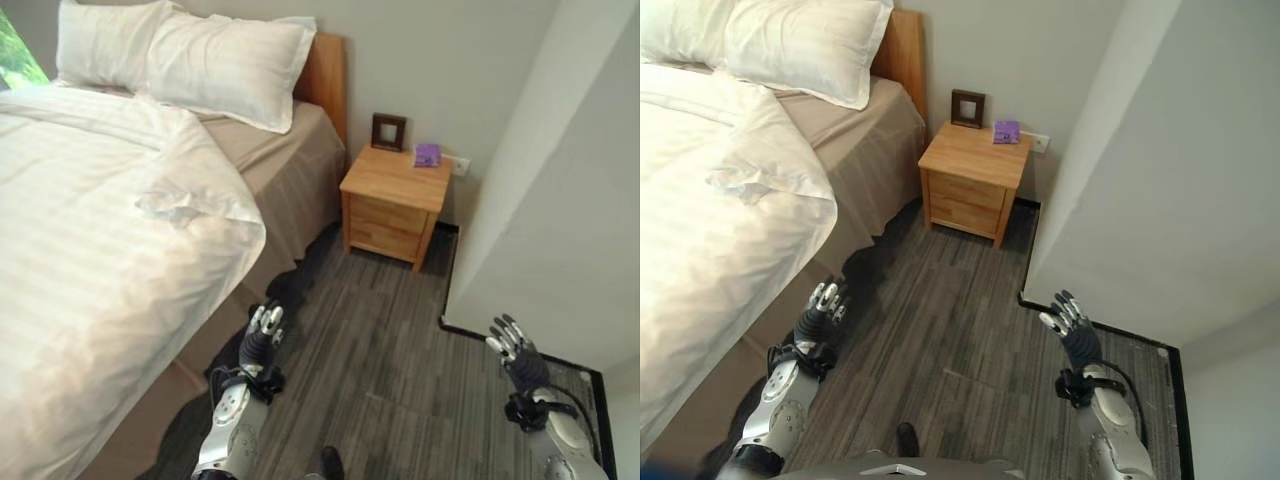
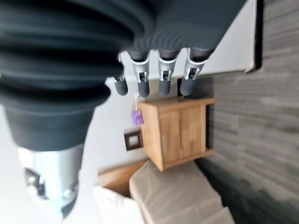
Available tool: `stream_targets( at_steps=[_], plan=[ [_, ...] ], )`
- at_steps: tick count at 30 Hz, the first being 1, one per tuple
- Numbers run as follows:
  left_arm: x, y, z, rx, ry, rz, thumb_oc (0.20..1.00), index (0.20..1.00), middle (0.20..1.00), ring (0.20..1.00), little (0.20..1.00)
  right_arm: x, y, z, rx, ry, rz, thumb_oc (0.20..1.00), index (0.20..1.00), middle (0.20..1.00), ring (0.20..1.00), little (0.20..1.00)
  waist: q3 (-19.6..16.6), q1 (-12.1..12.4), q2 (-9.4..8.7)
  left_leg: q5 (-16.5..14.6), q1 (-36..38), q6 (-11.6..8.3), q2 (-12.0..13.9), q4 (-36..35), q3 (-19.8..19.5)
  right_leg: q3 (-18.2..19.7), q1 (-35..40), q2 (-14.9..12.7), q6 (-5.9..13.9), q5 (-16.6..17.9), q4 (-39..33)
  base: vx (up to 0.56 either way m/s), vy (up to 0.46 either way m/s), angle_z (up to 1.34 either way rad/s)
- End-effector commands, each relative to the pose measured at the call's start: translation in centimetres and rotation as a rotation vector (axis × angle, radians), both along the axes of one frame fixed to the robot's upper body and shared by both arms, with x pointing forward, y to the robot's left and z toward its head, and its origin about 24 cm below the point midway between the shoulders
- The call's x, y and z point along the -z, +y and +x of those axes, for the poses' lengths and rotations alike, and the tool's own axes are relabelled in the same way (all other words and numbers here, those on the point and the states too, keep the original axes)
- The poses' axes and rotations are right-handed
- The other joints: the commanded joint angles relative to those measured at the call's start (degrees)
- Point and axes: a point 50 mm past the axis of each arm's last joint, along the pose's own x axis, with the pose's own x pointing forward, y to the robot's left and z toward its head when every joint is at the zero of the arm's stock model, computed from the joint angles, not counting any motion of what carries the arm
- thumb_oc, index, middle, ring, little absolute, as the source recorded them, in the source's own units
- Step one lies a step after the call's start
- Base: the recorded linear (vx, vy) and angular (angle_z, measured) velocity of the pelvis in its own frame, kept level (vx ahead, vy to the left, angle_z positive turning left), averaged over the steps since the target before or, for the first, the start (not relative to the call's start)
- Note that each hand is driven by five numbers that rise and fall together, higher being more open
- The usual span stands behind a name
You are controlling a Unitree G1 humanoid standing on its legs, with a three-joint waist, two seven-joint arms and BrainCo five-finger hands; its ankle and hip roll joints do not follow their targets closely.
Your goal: Making the bed.
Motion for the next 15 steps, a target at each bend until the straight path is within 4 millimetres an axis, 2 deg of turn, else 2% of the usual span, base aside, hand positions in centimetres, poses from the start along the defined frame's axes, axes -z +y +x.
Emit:
stream_targets(
  at_steps=[1, 4, 5, 6, 7, 8, 10, 12, 13, 14, 15],
  plan=[
    [-2.51, 2.15, 0.06, -0.038, -0.117, 0.079, 1.0, 1.0, 1.0, 1.0, 1.0, -2.41, 0.99, 1.98, -0.051, -0.137, -0.003, 1.0, 1.0, 1.0, 1.0, 1.0, 0.8, 0.7, -0.02, 0.5, 0.7, -3.34, 3.7, 0.5, -0.1, -4.8, 3.9, -4.9, 0.19, 20.8, -17.4, 0.26, 0.046, 0.15],
    [-2.41, 2.59, -0.25, -0.043, -0.11, 0.075, 1.0, 1.0, 1.0, 1.0, 1.0, -2.46, 1.13, 1.91, -0.07, -0.135, 0.0, 1.0, 1.0, 1.0, 1.0, 1.0, 1.5, 0.3, -0.12, -0.7, 2.3, -4.03, 4.0, 0.9, -3.3, -3.9, 1.9, -6.2, -0.61, 21.0, -22.6, 0.31, -0.078, 0.49],
    [-2.18, 2.72, -0.39, -0.044, -0.101, 0.077, 1.0, 1.0, 1.0, 1.0, 1.0, -2.33, 1.24, 1.79, -0.083, -0.13, -0.002, 1.0, 1.0, 1.0, 1.0, 1.0, 1.7, -0.5, -0.76, -2.3, 3.7, -4.45, 3.5, 0.8, -6.4, 1.9, 1.0, -4.4, -0.58, 20.0, -27.9, 0.37, -0.116, 0.81],
    [-2.14, 2.72, -0.39, -0.044, -0.101, 0.075, 1.0, 1.0, 1.0, 1.0, 1.0, -2.29, 1.29, 1.73, -0.085, -0.128, -0.002, 1.0, 1.0, 1.0, 1.0, 1.0, 1.5, -0.6, -1.01, -2.5, 4.1, -4.66, 3.4, 0.5, -7.4, 4.0, 0.6, -3.8, -0.47, 20.1, -30.5, 0.39, -0.131, 0.87],
    [-2.1, 2.73, -0.39, -0.042, -0.1, 0.076, 1.0, 1.0, 1.0, 1.0, 1.0, -2.23, 1.36, 1.7, -0.096, -0.125, -0.007, 1.0, 1.0, 1.0, 1.0, 1.0, 1.5, -1.1, -1.32, -3.1, 4.6, -4.86, 3.1, 0.3, -9.3, 8.2, -0.2, -2.6, -0.16, 19.9, -33.8, 0.19, -0.061, 0.66],
    [-2.09, 2.73, -0.4, -0.043, -0.1, 0.075, 1.0, 1.0, 1.0, 1.0, 1.0, -2.22, 1.35, 1.69, -0.096, -0.124, -0.007, 1.0, 1.0, 1.0, 1.0, 1.0, 1.6, -1.1, -1.24, -3.3, 4.8, -4.86, 3.2, 0.3, -9.4, 8.1, 0.0, -2.5, -0.14, 19.8, -33.9, 0.22, -0.074, 0.68],
    [-2.09, 2.81, -0.35, -0.05, -0.103, 0.072, 1.0, 1.0, 1.0, 1.0, 1.0, -2.08, 1.63, 1.68, -0.115, -0.118, -0.004, 1.0, 1.0, 1.0, 1.0, 1.0, 1.6, -1.2, -1.65, -4.5, 5.9, -5.31, 3.1, 0.3, -12.5, 12.6, -2.0, -2.1, 0.61, 20.8, -38.4, 0.29, -0.105, 0.66],
    [-2.17, 2.8, -0.33, -0.045, -0.109, 0.077, 1.0, 1.0, 1.0, 1.0, 1.0, -2.15, 1.62, 1.63, -0.127, -0.118, -0.009, 1.0, 1.0, 1.0, 1.0, 1.0, 1.9, -1.8, -1.73, -6.0, 7.5, -5.51, 3.2, 0.3, -16.2, 13.8, -3.6, -2.1, 1.32, 21.6, -42.7, 0.35, -0.142, 0.62],
    [-2.35, 2.79, -0.11, -0.04, -0.117, 0.089, 1.0, 1.0, 1.0, 1.0, 1.0, -2.18, 1.56, 1.7, -0.131, -0.119, -0.006, 1.0, 1.0, 1.0, 1.0, 1.0, 2.0, -2.4, -1.88, -6.9, 8.2, -5.57, 3.2, 0.3, -18.4, 15.8, -4.2, -1.4, 1.86, 21.7, -44.5, 0.32, -0.133, 0.79],
    [-2.36, 2.48, -0.06, -0.023, -0.119, 0.092, 1.0, 1.0, 1.0, 1.0, 1.0, -2.01, 1.34, 1.55, -0.125, -0.109, -0.011, 1.0, 1.0, 1.0, 1.0, 1.0, 2.2, -2.8, -1.9, -7.1, 8.6, -5.62, 3.1, 0.3, -20.1, 17.4, -4.3, -1.0, 2.23, 21.6, -44.4, 0.22, -0.101, 1.11],
    [-2.36, 2.48, -0.06, -0.023, -0.119, 0.092, 1.0, 1.0, 1.0, 1.0, 1.0, -2.01, 1.34, 1.55, -0.125, -0.109, -0.011, 1.0, 1.0, 1.0, 1.0, 1.0, 2.2, -2.9, -1.89, -7.1, 8.7, -5.62, 3.1, 0.3, -20.2, 17.4, -4.3, -1.0, 2.23, 21.6, -44.4, 0.29, -0.218, 1.3]
  ],
)
